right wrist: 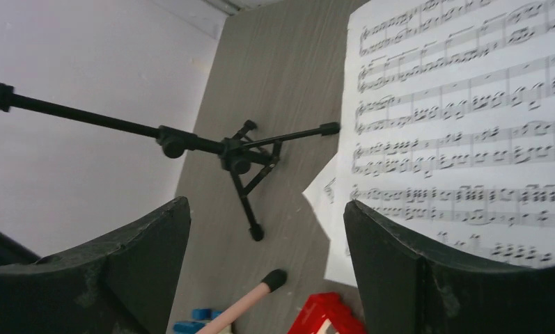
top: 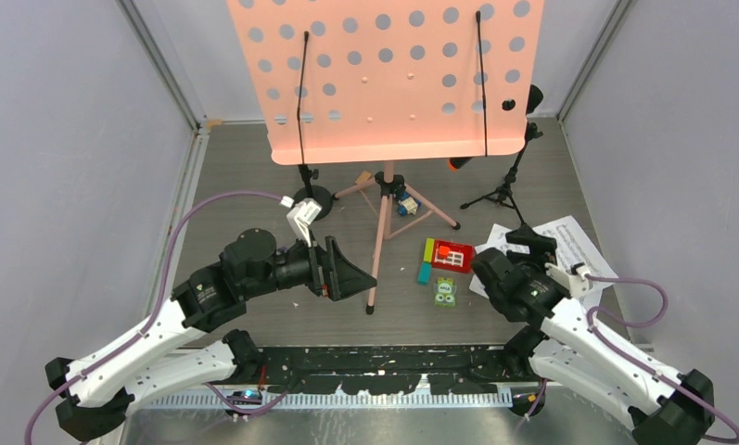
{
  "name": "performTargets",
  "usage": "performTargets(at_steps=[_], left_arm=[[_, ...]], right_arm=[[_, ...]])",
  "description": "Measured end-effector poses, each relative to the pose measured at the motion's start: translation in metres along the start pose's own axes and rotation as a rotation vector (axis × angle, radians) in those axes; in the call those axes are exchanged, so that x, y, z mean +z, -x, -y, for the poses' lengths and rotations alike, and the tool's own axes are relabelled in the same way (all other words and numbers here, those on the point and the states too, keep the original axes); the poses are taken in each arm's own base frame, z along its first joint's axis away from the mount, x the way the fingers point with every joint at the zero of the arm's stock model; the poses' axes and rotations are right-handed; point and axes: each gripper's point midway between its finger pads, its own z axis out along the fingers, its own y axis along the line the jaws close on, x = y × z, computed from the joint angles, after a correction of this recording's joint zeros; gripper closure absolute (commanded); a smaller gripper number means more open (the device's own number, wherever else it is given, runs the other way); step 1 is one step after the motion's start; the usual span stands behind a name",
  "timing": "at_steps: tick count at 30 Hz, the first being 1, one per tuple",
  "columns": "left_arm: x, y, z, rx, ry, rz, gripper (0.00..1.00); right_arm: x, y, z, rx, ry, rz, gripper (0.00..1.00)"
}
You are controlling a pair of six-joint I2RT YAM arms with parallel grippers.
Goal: Pack up the instrument practice props
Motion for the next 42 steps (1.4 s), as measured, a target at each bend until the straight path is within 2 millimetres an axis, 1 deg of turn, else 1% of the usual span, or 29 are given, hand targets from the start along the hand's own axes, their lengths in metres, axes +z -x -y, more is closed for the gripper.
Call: performTargets(at_steps=[3,4,7,10,12,14,18,22,25,27,29,31,34,36,38,42], left_arm=[[0.000,0.000,-0.004,0.006,0.022,0.002,0.00],[-0.001,0.000,-0.007,0.009,0.037,0.003,0.00],[-0.004,0.001,-0.019,0.028,0.101,0.011,0.00],[-0.011,0.005,-0.036,0.056,0.182,0.045,0.00],[-0.018,0.009,-0.042,0.076,0.217,0.077,0.00],[-0.025,0.014,-0.047,0.093,0.238,0.119,0.00],[-0.036,0.019,-0.061,0.122,0.280,0.189,0.00],[-0.035,0.012,-0.082,0.142,0.315,0.219,0.00],[-0.032,0.001,-0.103,0.152,0.355,0.220,0.00],[-0.032,-0.003,-0.114,0.158,0.375,0.231,0.00],[-0.033,-0.004,-0.122,0.162,0.391,0.262,0.00],[-0.035,-0.002,-0.126,0.165,0.397,0.293,0.00],[-0.035,0.002,-0.131,0.179,0.399,0.333,0.00],[-0.033,0.002,-0.135,0.189,0.403,0.347,0.00],[-0.030,0.002,-0.139,0.205,0.403,0.356,0.00],[-0.024,0.000,-0.142,0.245,0.389,0.362,0.00]], right_arm=[[-0.005,-0.005,-0.015,0.061,0.027,-0.062,0.10],[-0.008,-0.008,-0.020,0.057,0.041,-0.096,0.09],[-0.016,-0.008,-0.029,0.040,0.077,-0.165,0.07],[-0.029,-0.009,-0.036,-0.039,0.145,-0.261,0.07],[-0.039,-0.006,-0.039,-0.093,0.212,-0.324,0.05],[-0.049,-0.002,-0.043,-0.148,0.286,-0.376,0.01],[-0.072,0.006,-0.054,-0.270,0.450,-0.462,0.00],[-0.092,0.013,-0.071,-0.385,0.586,-0.518,0.00],[-0.101,0.013,-0.079,-0.484,0.645,-0.545,0.00],[-0.103,0.009,-0.079,-0.557,0.659,-0.558,0.00],[-0.102,0.005,-0.077,-0.624,0.661,-0.569,0.00],[-0.103,0.002,-0.076,-0.676,0.671,-0.577,0.00],[-0.107,-0.001,-0.077,-0.709,0.707,-0.595,0.00],[-0.114,-0.007,-0.082,-0.713,0.768,-0.613,0.00],[-0.122,-0.020,-0.084,-0.721,0.837,-0.646,0.00],[-0.139,-0.053,-0.080,-0.736,0.955,-0.743,0.00]])
